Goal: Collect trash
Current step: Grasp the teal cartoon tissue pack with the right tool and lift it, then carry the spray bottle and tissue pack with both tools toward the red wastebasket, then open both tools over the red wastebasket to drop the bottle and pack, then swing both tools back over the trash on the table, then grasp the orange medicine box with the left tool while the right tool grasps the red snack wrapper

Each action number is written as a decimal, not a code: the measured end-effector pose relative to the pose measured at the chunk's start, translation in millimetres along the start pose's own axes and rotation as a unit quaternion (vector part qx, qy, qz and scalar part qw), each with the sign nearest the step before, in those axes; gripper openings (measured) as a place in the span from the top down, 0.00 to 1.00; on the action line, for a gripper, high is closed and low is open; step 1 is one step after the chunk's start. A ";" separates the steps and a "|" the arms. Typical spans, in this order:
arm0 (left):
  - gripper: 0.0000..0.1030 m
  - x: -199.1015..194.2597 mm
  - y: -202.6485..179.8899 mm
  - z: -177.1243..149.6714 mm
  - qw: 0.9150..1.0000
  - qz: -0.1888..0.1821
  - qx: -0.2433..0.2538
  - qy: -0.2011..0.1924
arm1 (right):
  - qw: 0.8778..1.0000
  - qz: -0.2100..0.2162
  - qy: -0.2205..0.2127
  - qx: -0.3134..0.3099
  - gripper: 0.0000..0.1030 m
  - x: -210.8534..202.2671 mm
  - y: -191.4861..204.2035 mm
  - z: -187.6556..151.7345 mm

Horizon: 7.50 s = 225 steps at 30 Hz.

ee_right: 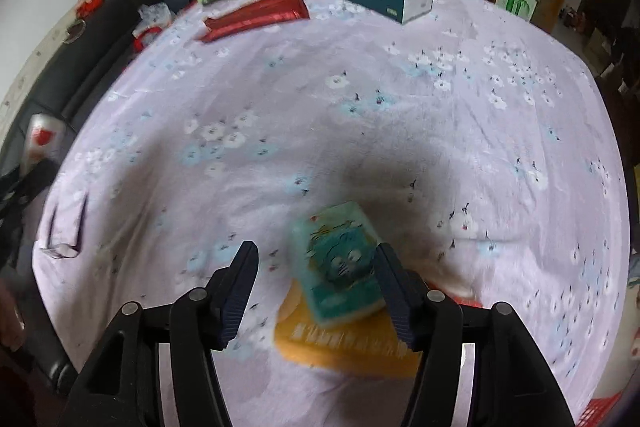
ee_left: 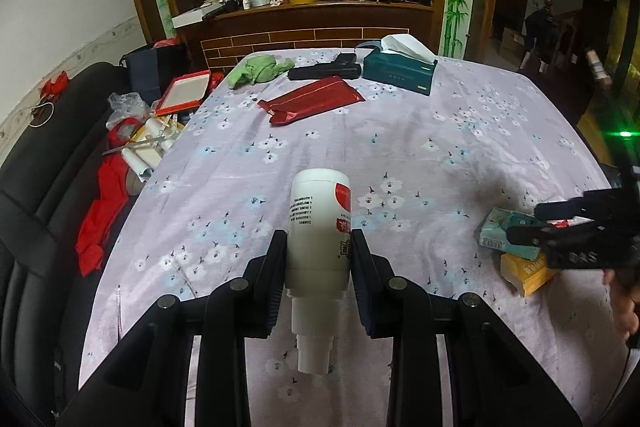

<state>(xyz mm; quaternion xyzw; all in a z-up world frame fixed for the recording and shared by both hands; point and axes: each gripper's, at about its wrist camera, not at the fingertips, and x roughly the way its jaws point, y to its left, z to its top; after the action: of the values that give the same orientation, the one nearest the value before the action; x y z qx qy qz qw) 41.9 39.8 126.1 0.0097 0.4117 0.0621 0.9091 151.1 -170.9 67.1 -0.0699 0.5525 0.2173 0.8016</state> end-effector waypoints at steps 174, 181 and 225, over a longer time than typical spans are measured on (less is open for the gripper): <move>0.39 -64.9 -281.8 -48.9 0.951 -0.250 0.176 0.038 | 0.913 0.012 -0.156 0.377 0.54 -225.7 -176.1 -300.5; 0.34 -10.6 -194.6 -42.4 0.966 -0.184 0.174 0.046 | 0.923 0.006 -0.146 0.357 0.53 -221.2 -149.0 -290.6; 0.47 -26.6 -112.6 -84.6 0.980 -0.167 0.101 0.024 | 0.915 0.107 -0.041 0.387 0.53 -44.3 -107.6 -124.3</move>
<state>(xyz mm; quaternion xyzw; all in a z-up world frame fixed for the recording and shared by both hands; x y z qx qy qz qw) -27.1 -78.0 82.3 0.0309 0.4330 -0.1325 0.8911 77.5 -323.1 46.7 0.3146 0.5643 0.0738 0.7597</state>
